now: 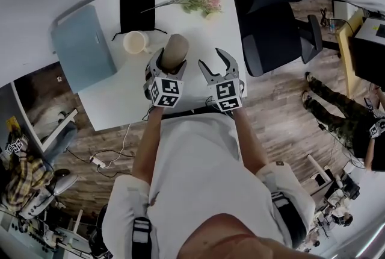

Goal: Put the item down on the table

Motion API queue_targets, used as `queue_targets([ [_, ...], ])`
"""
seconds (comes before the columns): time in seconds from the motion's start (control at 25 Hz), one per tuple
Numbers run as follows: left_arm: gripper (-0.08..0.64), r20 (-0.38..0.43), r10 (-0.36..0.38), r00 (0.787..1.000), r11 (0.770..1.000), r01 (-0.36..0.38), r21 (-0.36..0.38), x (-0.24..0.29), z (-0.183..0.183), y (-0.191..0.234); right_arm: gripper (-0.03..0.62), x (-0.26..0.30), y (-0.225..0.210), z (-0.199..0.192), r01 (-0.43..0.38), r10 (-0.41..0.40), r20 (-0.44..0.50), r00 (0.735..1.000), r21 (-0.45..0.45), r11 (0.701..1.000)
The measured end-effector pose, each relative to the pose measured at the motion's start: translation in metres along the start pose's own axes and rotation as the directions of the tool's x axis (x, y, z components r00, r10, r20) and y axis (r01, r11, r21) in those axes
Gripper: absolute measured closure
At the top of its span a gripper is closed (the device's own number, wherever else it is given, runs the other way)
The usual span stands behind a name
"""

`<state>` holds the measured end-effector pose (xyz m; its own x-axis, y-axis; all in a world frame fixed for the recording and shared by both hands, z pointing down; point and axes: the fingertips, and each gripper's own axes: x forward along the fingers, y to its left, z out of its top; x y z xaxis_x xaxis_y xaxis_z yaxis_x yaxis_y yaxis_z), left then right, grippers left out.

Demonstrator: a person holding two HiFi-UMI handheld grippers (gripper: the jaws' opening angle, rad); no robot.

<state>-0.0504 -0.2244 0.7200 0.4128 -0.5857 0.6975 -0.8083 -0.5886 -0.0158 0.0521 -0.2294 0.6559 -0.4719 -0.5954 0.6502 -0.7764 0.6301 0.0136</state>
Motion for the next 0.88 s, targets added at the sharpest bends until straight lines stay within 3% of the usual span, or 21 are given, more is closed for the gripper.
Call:
queue_targets([
  [0.88,0.175,-0.093,-0.017,0.996,1.000,0.016,-0.021,0.024,-0.031,-0.008,0.318,0.024,0.014,-0.030,-0.052,0.051,-0.097,0.994,-0.008,0.999],
])
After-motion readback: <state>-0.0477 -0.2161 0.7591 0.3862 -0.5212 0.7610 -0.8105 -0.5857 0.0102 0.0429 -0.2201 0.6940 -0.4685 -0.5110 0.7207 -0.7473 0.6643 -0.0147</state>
